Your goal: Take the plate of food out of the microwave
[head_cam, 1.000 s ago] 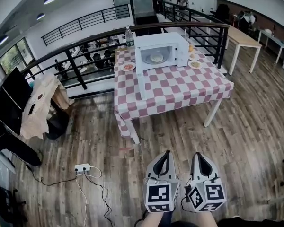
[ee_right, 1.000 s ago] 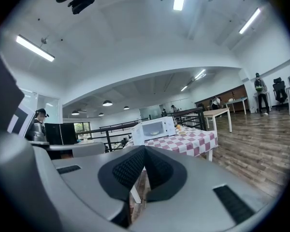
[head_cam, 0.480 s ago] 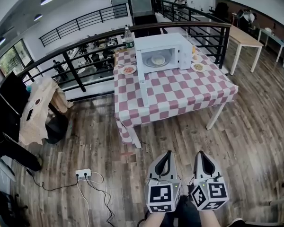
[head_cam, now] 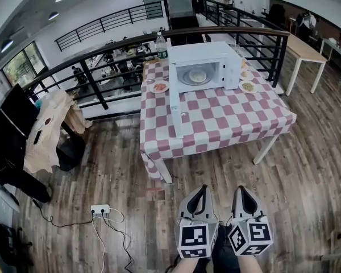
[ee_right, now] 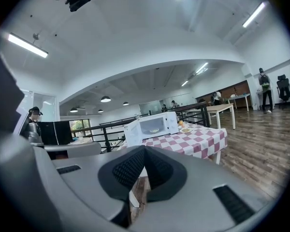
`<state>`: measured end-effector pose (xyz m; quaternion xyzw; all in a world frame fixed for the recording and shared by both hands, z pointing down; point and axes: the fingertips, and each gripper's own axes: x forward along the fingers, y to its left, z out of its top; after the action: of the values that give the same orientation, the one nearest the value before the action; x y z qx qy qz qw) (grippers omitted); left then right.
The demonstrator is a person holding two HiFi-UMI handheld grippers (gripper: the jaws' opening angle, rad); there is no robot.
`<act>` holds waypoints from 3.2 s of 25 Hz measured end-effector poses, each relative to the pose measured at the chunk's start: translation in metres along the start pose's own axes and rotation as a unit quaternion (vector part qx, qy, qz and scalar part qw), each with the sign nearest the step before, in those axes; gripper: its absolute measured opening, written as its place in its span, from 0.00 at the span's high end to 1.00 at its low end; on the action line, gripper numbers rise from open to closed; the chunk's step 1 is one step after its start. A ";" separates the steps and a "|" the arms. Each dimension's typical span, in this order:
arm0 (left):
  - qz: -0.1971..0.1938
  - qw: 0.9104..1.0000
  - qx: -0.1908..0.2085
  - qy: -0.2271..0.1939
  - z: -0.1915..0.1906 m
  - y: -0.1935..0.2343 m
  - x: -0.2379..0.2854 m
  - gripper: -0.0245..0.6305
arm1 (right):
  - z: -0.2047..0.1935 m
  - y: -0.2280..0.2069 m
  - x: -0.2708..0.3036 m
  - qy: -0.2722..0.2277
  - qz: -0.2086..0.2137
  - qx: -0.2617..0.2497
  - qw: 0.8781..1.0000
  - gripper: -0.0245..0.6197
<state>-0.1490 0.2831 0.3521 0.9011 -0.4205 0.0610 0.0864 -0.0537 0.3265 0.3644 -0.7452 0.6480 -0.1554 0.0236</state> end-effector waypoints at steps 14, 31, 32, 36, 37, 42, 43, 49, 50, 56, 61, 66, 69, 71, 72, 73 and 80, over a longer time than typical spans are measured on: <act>0.048 0.999 0.004 -0.021 0.042 0.004 0.119 0.95 | 0.059 -0.050 0.111 -0.008 0.052 -0.019 0.998 0.97; 0.068 0.997 0.011 -0.020 0.053 0.007 0.219 0.95 | 0.079 -0.091 0.202 -0.004 0.081 -0.019 0.997 0.97; 0.069 0.997 0.012 -0.020 0.054 0.008 0.223 0.95 | 0.079 -0.091 0.206 -0.004 0.081 -0.018 0.997 0.97; 0.069 0.997 0.013 -0.018 0.054 0.015 0.238 0.95 | 0.079 -0.093 0.223 -0.001 0.082 -0.017 0.996 0.97; 0.069 0.997 0.011 -0.017 0.054 0.017 0.242 0.95 | 0.079 -0.093 0.227 0.000 0.082 -0.017 0.996 0.97; 0.064 0.998 0.007 -0.017 0.057 0.029 0.269 0.95 | 0.082 -0.099 0.255 0.002 0.076 -0.016 0.997 0.97; 0.063 0.998 0.006 -0.018 0.058 0.031 0.275 0.95 | 0.083 -0.100 0.261 0.001 0.075 -0.016 0.997 0.97; 0.053 0.998 0.000 -0.021 0.063 0.051 0.313 0.95 | 0.092 -0.103 0.303 -0.006 0.066 -0.024 0.998 0.97; 0.051 0.998 -0.001 -0.021 0.065 0.054 0.320 0.95 | 0.094 -0.103 0.310 -0.006 0.065 -0.024 0.998 0.97; 0.045 0.999 -0.005 -0.019 0.074 0.075 0.357 0.95 | 0.104 -0.103 0.354 -0.004 0.057 -0.027 0.998 0.97; 0.043 0.999 -0.007 -0.016 0.082 0.094 0.387 0.95 | 0.110 -0.103 0.390 0.001 0.054 -0.027 0.998 0.97; 0.039 0.999 -0.011 -0.014 0.087 0.113 0.417 0.95 | 0.114 -0.100 0.424 0.004 0.053 -0.028 0.998 0.97; 0.035 0.999 -0.014 -0.013 0.088 0.123 0.434 0.95 | 0.116 -0.100 0.441 0.005 0.052 -0.028 0.998 0.97; 0.034 0.999 -0.015 -0.013 0.089 0.129 0.443 0.95 | 0.116 -0.099 0.453 0.006 0.051 -0.028 0.998 0.97; 0.033 0.999 -0.015 -0.013 0.090 0.132 0.447 0.95 | 0.115 -0.098 0.458 0.006 0.051 -0.028 0.998 0.97; 0.032 0.999 -0.014 -0.013 0.090 0.134 0.451 0.95 | 0.115 -0.097 0.462 0.007 0.051 -0.028 0.998 0.97; 0.036 0.999 -0.014 -0.003 0.085 0.149 0.467 0.95 | 0.110 -0.098 0.483 0.016 0.050 -0.025 0.998 0.97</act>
<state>0.0382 -0.1777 0.3698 0.8841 -0.4540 0.0556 0.0956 0.1230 -0.1465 0.3797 -0.7095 0.6886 -0.1496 0.0030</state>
